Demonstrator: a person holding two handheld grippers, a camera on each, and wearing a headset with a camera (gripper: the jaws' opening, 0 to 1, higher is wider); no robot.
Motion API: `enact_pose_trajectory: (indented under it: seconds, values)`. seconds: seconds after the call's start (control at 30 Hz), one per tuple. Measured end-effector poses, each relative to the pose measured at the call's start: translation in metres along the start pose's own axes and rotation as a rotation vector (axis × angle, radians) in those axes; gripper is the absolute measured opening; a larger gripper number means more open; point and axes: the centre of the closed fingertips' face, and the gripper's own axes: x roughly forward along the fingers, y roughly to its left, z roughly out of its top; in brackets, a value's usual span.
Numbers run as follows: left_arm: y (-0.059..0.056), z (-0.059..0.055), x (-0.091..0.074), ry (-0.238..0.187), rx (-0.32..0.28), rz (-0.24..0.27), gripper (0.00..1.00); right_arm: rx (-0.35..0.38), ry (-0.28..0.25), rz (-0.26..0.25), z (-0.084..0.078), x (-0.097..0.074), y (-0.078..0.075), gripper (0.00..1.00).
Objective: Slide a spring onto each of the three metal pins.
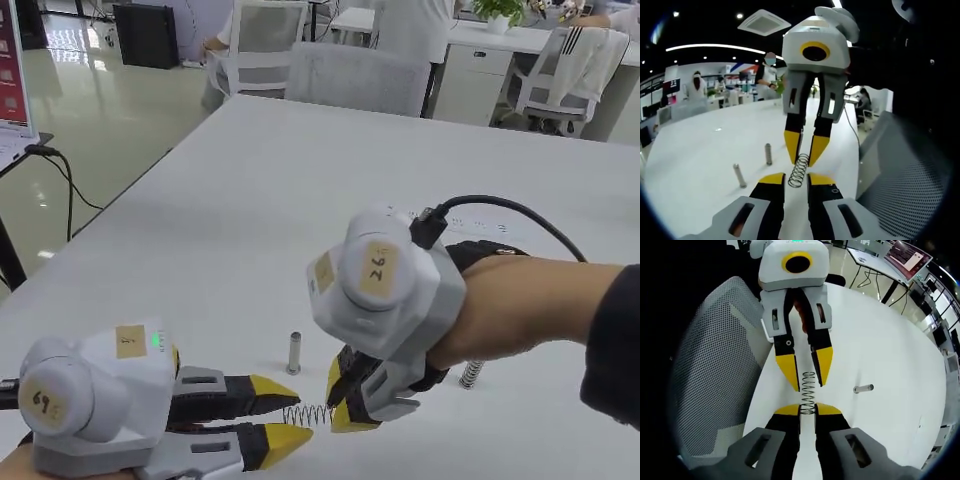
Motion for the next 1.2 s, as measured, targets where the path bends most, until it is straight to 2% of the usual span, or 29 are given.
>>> enact_pose_trajectory:
  seconds: [0.1, 0.7, 1.2]
  values:
    - [-0.0016, -0.0004, 0.0006, 0.0, 0.003, -0.008, 0.06, -0.006, 0.0, 0.004, 0.0005, 0.0001, 0.0007, 0.07]
    - [-0.0037, -0.0008, 0.0013, 0.001, 0.011, -0.021, 0.04, -0.028, -0.001, 0.001, 0.0023, -0.0065, 0.0017, 0.07]
    - [-0.0045, 0.0003, 0.0018, 0.002, 0.024, -0.027, 0.03, 0.005, -0.019, -0.001, 0.001, -0.0071, 0.0008, 0.08]
